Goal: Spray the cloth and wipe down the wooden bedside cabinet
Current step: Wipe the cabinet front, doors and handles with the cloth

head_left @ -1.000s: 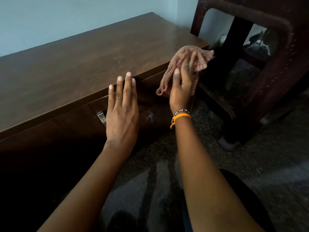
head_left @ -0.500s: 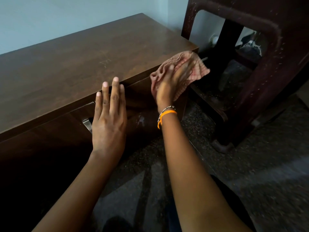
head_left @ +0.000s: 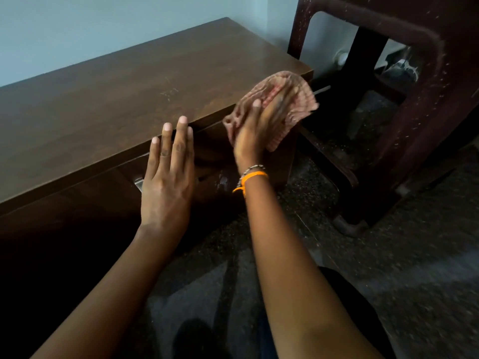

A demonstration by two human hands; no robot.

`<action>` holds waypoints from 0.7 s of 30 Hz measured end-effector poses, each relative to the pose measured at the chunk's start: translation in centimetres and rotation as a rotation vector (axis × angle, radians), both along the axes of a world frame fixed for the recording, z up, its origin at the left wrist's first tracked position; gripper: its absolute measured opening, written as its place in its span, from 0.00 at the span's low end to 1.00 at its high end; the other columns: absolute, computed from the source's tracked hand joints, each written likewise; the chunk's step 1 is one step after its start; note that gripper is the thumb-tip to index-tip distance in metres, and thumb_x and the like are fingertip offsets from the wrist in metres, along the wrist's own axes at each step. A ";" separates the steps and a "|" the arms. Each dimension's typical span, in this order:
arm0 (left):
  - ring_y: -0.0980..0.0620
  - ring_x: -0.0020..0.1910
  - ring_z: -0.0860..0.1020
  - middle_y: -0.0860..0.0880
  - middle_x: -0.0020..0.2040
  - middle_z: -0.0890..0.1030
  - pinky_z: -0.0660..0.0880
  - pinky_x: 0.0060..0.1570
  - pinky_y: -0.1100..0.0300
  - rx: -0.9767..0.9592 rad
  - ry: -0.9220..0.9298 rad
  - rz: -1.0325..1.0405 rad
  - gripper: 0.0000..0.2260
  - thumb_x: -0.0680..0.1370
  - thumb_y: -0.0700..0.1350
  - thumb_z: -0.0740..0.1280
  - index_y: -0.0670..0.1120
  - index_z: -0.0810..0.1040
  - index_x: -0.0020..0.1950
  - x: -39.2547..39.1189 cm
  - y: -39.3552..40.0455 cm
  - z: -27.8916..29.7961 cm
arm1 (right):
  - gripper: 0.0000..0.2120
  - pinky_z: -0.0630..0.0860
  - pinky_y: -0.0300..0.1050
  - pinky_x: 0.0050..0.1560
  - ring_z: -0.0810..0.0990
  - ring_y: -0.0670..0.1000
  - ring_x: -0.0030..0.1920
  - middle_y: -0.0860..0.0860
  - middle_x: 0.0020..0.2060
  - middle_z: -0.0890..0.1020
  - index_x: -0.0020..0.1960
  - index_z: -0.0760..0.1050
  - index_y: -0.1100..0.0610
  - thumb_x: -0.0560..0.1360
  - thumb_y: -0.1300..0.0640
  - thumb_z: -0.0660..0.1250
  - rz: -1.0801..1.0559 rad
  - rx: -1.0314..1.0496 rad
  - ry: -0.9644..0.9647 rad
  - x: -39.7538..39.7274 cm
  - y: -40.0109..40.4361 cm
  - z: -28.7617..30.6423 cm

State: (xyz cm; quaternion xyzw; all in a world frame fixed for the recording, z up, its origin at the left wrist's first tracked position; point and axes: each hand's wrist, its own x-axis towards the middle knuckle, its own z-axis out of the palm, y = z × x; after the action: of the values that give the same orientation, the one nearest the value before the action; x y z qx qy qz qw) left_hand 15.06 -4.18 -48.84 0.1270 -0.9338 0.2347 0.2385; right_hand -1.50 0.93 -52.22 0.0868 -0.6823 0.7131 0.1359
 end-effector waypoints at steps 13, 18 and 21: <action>0.41 0.75 0.53 0.40 0.76 0.56 0.38 0.72 0.46 0.030 -0.160 -0.078 0.30 0.71 0.36 0.47 0.37 0.56 0.75 5.2 -1.2 -1.6 | 0.28 0.52 0.63 0.74 0.50 0.58 0.76 0.61 0.75 0.51 0.74 0.52 0.55 0.78 0.45 0.53 0.021 0.020 -0.033 8.7 -3.7 -4.3; 0.36 0.71 0.59 0.39 0.72 0.65 0.40 0.70 0.44 0.144 -0.209 0.038 0.31 0.68 0.37 0.59 0.39 0.64 0.72 7.5 -1.1 -2.6 | 0.13 0.59 0.43 0.59 0.69 0.61 0.58 0.63 0.58 0.73 0.53 0.66 0.50 0.72 0.62 0.63 -0.095 0.274 0.315 8.5 -2.2 -5.0; 0.38 0.62 0.67 0.40 0.63 0.72 0.51 0.69 0.44 0.151 -0.180 0.088 0.33 0.66 0.39 0.60 0.43 0.64 0.73 6.8 -0.7 -3.2 | 0.12 0.59 0.44 0.49 0.74 0.64 0.48 0.61 0.50 0.78 0.46 0.68 0.52 0.68 0.67 0.62 -0.078 0.377 0.387 8.5 -1.7 -5.2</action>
State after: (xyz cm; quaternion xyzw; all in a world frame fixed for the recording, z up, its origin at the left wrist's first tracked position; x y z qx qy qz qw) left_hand 21.84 -4.89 -52.02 0.1637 -0.9599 0.1844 0.1332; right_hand 7.03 -0.79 -57.40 0.2187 -0.7673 0.5377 0.2726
